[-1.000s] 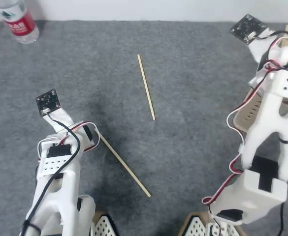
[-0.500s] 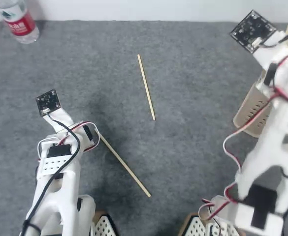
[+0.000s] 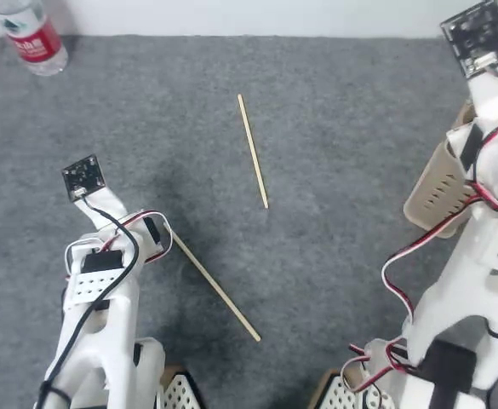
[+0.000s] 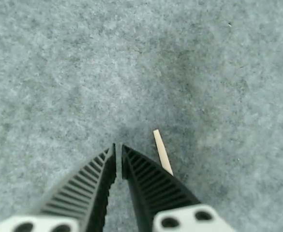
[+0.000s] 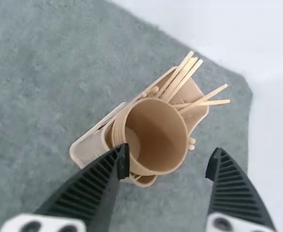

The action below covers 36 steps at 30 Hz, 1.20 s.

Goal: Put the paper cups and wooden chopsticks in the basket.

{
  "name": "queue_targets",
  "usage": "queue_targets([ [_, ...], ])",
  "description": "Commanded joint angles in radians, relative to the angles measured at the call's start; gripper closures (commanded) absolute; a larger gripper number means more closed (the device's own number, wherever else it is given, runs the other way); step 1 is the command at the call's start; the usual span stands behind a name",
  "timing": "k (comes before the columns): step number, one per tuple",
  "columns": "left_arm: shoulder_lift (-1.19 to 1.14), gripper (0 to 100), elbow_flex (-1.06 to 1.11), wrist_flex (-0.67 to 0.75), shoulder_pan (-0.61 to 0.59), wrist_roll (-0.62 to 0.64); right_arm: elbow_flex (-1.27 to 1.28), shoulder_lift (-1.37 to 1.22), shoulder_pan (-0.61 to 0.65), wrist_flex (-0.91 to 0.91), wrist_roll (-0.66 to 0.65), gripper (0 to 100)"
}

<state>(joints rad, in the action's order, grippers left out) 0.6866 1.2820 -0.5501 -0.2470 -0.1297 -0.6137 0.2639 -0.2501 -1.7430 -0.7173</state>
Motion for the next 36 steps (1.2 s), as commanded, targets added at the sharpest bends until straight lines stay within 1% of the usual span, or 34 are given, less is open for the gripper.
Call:
queue_targets([
  [1, 0.025, 98, -0.004, 0.018, 0.003, -0.008, 0.009, 0.036, -0.001, -0.058, -0.081, 71.4],
  [2, 0.025, 98, -0.004, 0.018, 0.003, -0.008, 0.031, 0.041, -0.012, -0.054, -0.084, 68.9],
  [4, 0.025, 98, -0.004, 0.018, 0.003, -0.008, 0.106, 0.062, -0.056, -0.054, -0.106, 60.5],
  [6, 0.025, 98, -0.004, 0.018, 0.003, -0.008, 0.207, 0.084, -0.070, -0.053, -0.164, 53.4],
  [7, 0.025, 98, -0.004, 0.020, 0.003, -0.008, 0.261, 0.094, -0.070, -0.053, -0.218, 51.8],
  [9, 0.023, 98, -0.002, 0.035, 0.003, -0.008, 0.373, 0.116, -0.067, -0.053, -0.330, 51.5],
  [10, 0.023, 98, -0.002, 0.037, 0.003, -0.008, 0.422, 0.127, -0.064, -0.051, -0.370, 51.5],
  [12, 0.023, 98, -0.002, 0.038, 0.003, -0.008, 0.493, 0.148, -0.044, -0.047, -0.405, 51.5],
  [15, 0.023, 98, -0.002, 0.038, 0.003, -0.008, 0.523, 0.154, -0.031, -0.041, -0.416, 51.5],
  [20, 0.023, 98, -0.002, 0.038, 0.003, -0.008, 0.528, 0.119, -0.039, 0.054, -0.413, 51.5],
  [27, 0.023, 98, -0.002, 0.038, 0.003, -0.008, 0.523, -0.039, -0.036, 0.124, -0.413, 51.5],
  [34, 0.023, 98, -0.002, 0.038, 0.003, -0.008, 0.522, -0.156, -0.030, 0.133, -0.414, 51.6],
  [36, 0.023, 98, -0.002, 0.038, 0.003, -0.008, 0.522, -0.160, -0.022, 0.133, -0.416, 53.3],
])
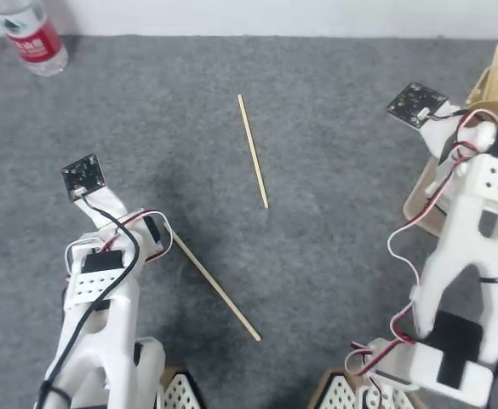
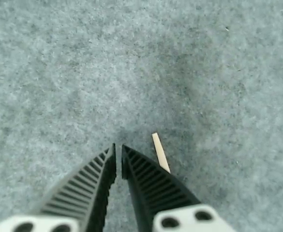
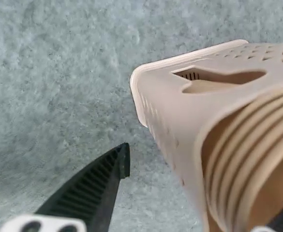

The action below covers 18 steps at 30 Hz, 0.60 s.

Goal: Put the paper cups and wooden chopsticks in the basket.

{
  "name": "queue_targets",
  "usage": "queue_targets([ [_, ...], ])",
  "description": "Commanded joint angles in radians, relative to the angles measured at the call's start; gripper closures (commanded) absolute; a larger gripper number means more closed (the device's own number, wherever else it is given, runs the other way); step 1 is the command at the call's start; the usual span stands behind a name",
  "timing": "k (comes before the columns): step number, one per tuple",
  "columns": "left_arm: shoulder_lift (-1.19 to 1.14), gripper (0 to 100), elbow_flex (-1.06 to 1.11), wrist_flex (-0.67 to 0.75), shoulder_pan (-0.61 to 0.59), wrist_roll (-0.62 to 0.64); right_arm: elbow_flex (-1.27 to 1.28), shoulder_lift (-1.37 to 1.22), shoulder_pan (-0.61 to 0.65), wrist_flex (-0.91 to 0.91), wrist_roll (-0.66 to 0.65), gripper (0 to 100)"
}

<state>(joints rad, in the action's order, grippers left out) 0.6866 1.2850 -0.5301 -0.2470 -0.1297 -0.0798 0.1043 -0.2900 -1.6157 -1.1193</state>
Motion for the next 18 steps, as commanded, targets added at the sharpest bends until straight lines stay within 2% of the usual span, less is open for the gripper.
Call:
queue_targets([
  [1, 0.023, 98, -0.005, 0.018, 0.003, -0.008, -0.012, -0.001, 0.019, 0.005, -0.014, 56.3],
  [4, 0.023, 98, -0.005, 0.018, 0.003, -0.008, -0.012, 0.001, 0.024, 0.030, -0.023, 73.2],
  [7, 0.023, 98, -0.005, 0.018, 0.003, -0.008, -0.012, -0.001, 0.024, 0.074, -0.028, 96.1],
  [8, 0.023, 98, -0.005, 0.018, 0.003, -0.008, -0.012, -0.004, 0.024, 0.085, -0.028, 99.8],
  [10, 0.023, 98, -0.005, 0.018, 0.003, -0.008, -0.012, -0.007, 0.021, 0.084, -0.028, 94.7],
  [13, 0.023, 98, -0.005, 0.018, 0.003, -0.008, -0.006, -0.008, 0.022, 0.087, -0.028, 99.1],
  [18, 0.028, 98, 0.005, 0.020, 0.003, -0.008, -0.015, -0.061, 0.042, 0.093, 0.008, 99.1],
])
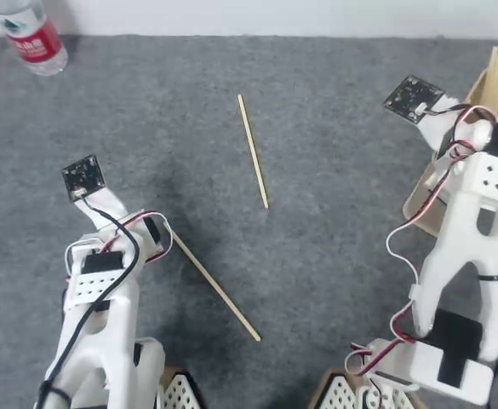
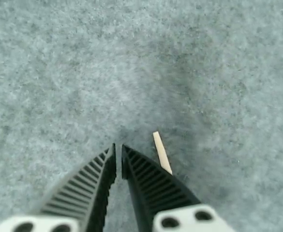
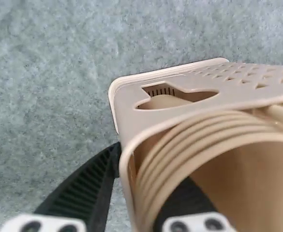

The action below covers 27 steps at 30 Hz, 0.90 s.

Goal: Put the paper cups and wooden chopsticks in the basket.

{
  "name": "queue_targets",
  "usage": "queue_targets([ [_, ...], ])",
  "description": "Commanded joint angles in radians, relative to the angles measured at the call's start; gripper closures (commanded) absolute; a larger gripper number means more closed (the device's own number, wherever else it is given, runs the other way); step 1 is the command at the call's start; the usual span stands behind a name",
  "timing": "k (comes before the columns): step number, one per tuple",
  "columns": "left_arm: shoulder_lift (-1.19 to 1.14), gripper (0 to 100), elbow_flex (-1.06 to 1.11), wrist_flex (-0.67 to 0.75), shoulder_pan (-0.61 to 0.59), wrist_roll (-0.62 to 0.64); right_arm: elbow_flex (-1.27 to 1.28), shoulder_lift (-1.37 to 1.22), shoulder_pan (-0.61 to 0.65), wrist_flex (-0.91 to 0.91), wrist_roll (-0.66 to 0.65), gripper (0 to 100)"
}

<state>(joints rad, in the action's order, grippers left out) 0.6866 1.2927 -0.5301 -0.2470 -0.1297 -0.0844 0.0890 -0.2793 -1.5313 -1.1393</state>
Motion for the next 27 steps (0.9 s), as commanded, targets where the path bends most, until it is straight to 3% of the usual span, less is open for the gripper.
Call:
queue_targets([
  [1, 0.028, 98, -0.002, 0.020, 0.003, -0.008, -0.025, -0.059, 0.050, 0.010, 0.060, 99.1],
  [14, 0.028, 98, -0.002, 0.020, 0.003, -0.008, -0.537, -0.239, 0.384, -0.090, 0.672, 99.1],
  [20, 0.028, 98, -0.002, 0.020, 0.003, -0.008, -0.674, -0.430, 0.415, -0.094, 0.802, 99.1],
  [24, 0.028, 98, -0.004, 0.020, 0.005, -0.008, -0.802, -0.475, 0.420, -0.114, 0.819, 98.7],
  [27, 0.028, 98, -0.004, 0.020, 0.005, -0.008, -0.979, -0.467, 0.423, -0.185, 0.819, 89.4],
])
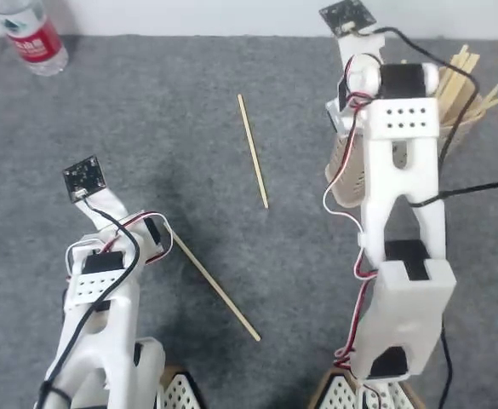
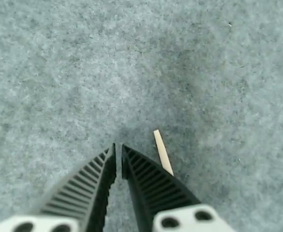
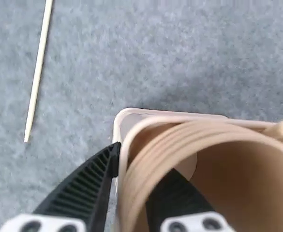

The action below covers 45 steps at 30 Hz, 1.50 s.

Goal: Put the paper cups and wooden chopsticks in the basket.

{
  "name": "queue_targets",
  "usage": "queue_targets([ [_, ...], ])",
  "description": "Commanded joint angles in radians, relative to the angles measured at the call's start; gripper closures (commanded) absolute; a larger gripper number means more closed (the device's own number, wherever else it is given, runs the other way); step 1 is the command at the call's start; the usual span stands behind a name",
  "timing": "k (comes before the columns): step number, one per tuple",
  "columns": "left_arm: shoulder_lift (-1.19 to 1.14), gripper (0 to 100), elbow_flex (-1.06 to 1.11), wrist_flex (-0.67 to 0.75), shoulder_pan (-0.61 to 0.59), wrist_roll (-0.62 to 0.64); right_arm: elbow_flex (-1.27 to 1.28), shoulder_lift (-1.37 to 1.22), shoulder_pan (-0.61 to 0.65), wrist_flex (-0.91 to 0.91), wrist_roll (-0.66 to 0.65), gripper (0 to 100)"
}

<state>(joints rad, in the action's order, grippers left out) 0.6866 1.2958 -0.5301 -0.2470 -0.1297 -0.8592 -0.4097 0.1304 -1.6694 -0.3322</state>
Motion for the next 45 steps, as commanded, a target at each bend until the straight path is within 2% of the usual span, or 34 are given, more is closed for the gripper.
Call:
queue_targets([
  [1, 0.028, 98, -0.007, 0.020, 0.005, -0.008, -0.272, 0.036, 0.025, -0.074, 0.011, 83.0],
  [3, 0.028, 98, -0.007, 0.020, 0.005, -0.008, -0.390, 0.045, 0.054, -0.124, 0.006, 71.9],
  [4, 0.028, 98, -0.007, 0.020, 0.005, -0.008, -0.434, 0.053, 0.068, -0.130, 0.006, 69.5],
  [9, 0.028, 98, -0.007, 0.020, 0.005, -0.008, -0.423, 0.127, 0.140, -0.125, 0.005, 73.4],
  [15, 0.028, 98, -0.007, 0.020, 0.005, -0.008, -0.353, 0.182, 0.251, -0.125, 0.009, 73.7],
  [20, 0.028, 98, -0.007, 0.020, 0.005, -0.008, -0.137, 0.099, 0.351, -0.093, 0.012, 73.8],
  [24, 0.028, 98, -0.007, 0.020, 0.003, -0.008, 0.002, -0.050, 0.357, 0.048, 0.015, 73.8],
  [31, 0.029, 99, -0.007, 0.020, -0.005, -0.006, 0.014, -0.309, 0.363, 0.236, 0.094, 73.9],
  [39, 0.029, 99, -0.007, 0.020, 0.000, -0.006, 0.014, -0.453, 0.389, 0.355, 0.092, 73.9],
  [45, 0.029, 99, -0.007, 0.020, 0.000, -0.006, 0.014, -0.533, 0.381, 0.375, 0.092, 74.0],
])
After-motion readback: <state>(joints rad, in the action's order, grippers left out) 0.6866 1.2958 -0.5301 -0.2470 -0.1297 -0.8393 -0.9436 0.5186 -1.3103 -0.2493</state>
